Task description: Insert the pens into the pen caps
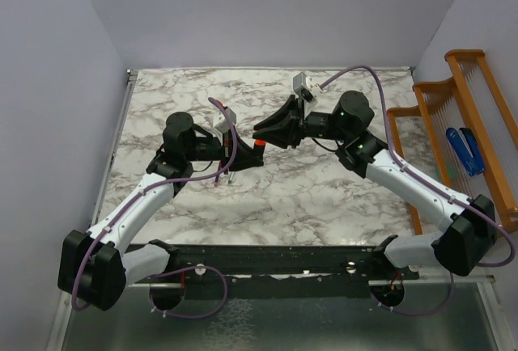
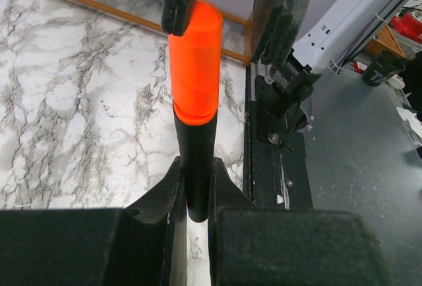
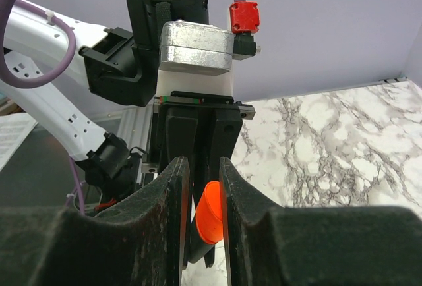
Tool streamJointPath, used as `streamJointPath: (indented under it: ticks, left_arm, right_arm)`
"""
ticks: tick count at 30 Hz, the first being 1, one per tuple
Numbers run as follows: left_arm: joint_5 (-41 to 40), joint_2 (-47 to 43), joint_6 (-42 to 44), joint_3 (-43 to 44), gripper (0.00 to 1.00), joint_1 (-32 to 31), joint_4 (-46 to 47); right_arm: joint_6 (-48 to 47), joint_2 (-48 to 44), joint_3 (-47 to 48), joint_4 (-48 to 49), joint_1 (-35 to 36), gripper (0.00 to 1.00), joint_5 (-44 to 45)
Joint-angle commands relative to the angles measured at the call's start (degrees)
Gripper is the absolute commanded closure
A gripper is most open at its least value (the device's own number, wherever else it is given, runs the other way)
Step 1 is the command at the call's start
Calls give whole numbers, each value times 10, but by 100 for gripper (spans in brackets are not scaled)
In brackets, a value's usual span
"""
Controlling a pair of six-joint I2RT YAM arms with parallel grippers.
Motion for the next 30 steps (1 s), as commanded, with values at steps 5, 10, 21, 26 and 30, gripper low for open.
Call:
streamJointPath:
  ticks: [5, 10, 21, 26, 30]
  left_arm:
    - [21, 7, 0, 24, 100, 0, 21]
    - [22, 6, -1, 25, 100, 0, 21]
    - [21, 5, -2, 18, 100, -1, 21]
    - [21, 1, -2, 18, 100, 0, 21]
    - [21, -2, -3, 17, 100, 0, 21]
  right_arm:
    - [-17, 12, 6, -5, 5, 70, 3]
    - [-25, 5, -13, 14, 5, 69, 30]
    - [-23, -26, -42, 60, 5, 67, 99]
    - [-15, -13, -40, 65, 5, 67, 83]
    - [-5, -4, -40, 73, 5, 67, 68]
